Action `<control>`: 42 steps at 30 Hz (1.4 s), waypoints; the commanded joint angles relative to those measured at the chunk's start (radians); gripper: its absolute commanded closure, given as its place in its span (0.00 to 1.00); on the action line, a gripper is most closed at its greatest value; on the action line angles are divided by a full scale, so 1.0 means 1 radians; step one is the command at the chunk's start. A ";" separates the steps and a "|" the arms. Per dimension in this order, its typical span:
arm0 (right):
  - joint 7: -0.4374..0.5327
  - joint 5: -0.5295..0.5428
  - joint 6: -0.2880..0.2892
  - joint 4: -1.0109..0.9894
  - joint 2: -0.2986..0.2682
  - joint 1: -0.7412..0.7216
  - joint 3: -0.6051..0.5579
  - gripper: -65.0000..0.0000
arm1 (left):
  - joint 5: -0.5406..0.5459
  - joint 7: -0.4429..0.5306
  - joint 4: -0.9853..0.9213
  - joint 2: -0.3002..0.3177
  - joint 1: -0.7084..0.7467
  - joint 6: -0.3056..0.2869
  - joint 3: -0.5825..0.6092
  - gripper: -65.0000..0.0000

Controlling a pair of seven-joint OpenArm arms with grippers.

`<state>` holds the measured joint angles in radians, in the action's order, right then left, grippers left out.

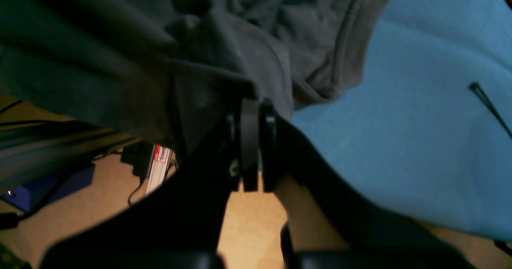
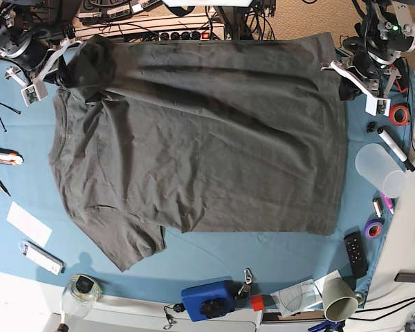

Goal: Fold the T-shirt properly
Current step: 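Pull the shoulder edge outward with the right gripper, flattening the shirt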

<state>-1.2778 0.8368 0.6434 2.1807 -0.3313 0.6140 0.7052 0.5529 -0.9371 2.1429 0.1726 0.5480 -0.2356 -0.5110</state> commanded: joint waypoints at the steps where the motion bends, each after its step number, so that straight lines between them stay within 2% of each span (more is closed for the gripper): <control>1: 0.017 0.009 -0.005 0.014 -0.009 -0.002 0.010 1.00 | 0.008 0.018 0.019 0.008 0.000 -0.001 -0.004 1.00; 6: 0.016 0.009 0.000 0.015 -0.010 -0.002 0.010 1.00 | 0.008 0.018 0.019 0.008 0.000 -0.001 -0.004 1.00; 10: -0.010 0.032 0.055 0.014 -0.010 0.002 0.010 0.99 | 0.008 0.018 0.019 0.008 0.000 -0.001 -0.004 1.00; 14: -0.008 0.069 0.055 0.015 -0.010 0.010 0.010 0.78 | 0.008 0.018 0.019 0.008 0.000 -0.001 -0.004 1.00; 17: 0.023 0.068 0.055 0.015 -0.010 0.007 0.010 0.76 | 0.008 0.019 0.019 0.008 0.000 -0.001 -0.004 1.00; 20: 0.092 0.047 0.006 0.015 -0.010 -0.030 0.010 0.76 | 0.012 0.021 0.019 0.008 0.000 -0.001 -0.004 1.00; 24: 0.101 0.021 -0.028 0.015 -0.010 -0.082 0.010 0.76 | 0.046 0.019 0.019 0.008 0.000 -0.001 -0.004 1.00; 30: -0.002 0.113 -0.027 0.016 -0.010 -0.063 0.037 0.76 | 0.046 0.018 0.019 0.008 0.000 -0.001 -0.004 1.00; 35: -0.024 0.151 -0.027 0.018 -0.009 0.002 0.161 0.76 | 0.046 0.018 0.019 0.008 0.000 -0.001 -0.004 1.00; 39: -0.041 0.150 -0.022 0.016 -0.009 0.065 0.185 0.75 | 0.046 0.018 0.019 0.008 0.000 -0.001 -0.004 0.98; 40: -0.041 0.150 -0.011 0.016 -0.004 0.077 0.184 0.74 | 0.046 0.018 0.019 0.008 0.000 -0.001 -0.004 0.98; 42: -0.041 0.149 0.002 0.016 0.016 0.091 0.184 0.62 | 0.046 0.018 0.019 0.008 0.000 -0.001 -0.004 0.98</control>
<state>-1.3350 0.9703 0.6456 2.1853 -0.3035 0.6987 0.8825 0.5880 -0.9371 2.1429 0.1722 0.5480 -0.2356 -0.5110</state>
